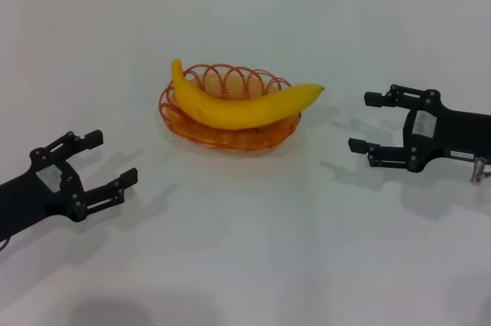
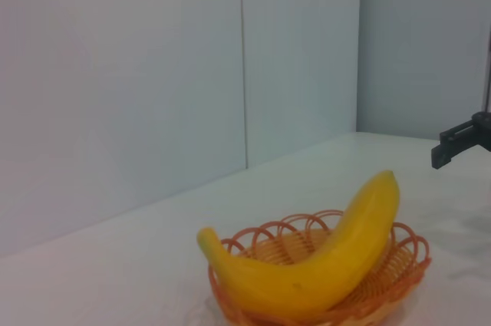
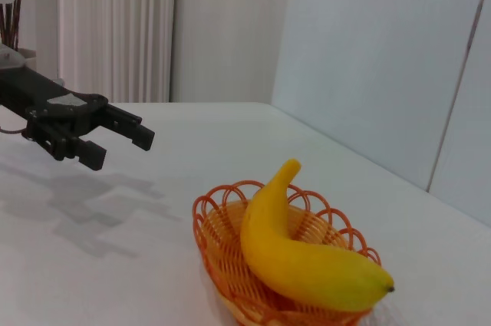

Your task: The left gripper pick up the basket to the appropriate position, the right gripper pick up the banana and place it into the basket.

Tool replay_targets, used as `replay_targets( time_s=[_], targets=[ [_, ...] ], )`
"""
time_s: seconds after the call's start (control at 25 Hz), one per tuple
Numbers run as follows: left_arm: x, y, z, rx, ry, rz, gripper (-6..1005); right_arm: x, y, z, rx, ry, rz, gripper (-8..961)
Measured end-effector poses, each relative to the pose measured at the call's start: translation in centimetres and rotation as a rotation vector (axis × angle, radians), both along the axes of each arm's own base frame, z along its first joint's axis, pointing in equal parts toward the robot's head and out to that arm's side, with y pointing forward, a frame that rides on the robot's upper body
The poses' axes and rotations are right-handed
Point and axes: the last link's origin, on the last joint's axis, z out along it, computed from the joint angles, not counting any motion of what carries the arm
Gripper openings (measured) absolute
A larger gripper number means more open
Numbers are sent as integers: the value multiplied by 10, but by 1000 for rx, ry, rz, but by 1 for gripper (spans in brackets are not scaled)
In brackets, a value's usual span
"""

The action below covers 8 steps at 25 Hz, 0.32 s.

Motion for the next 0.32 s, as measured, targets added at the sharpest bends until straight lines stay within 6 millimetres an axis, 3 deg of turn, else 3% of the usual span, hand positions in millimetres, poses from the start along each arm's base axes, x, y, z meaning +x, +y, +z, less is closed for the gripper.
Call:
replay_targets(
  time_s=[0.32],
  targets=[
    [0,0,0,1,2,0,879,0,0,0,0,0,1,795]
  ],
)
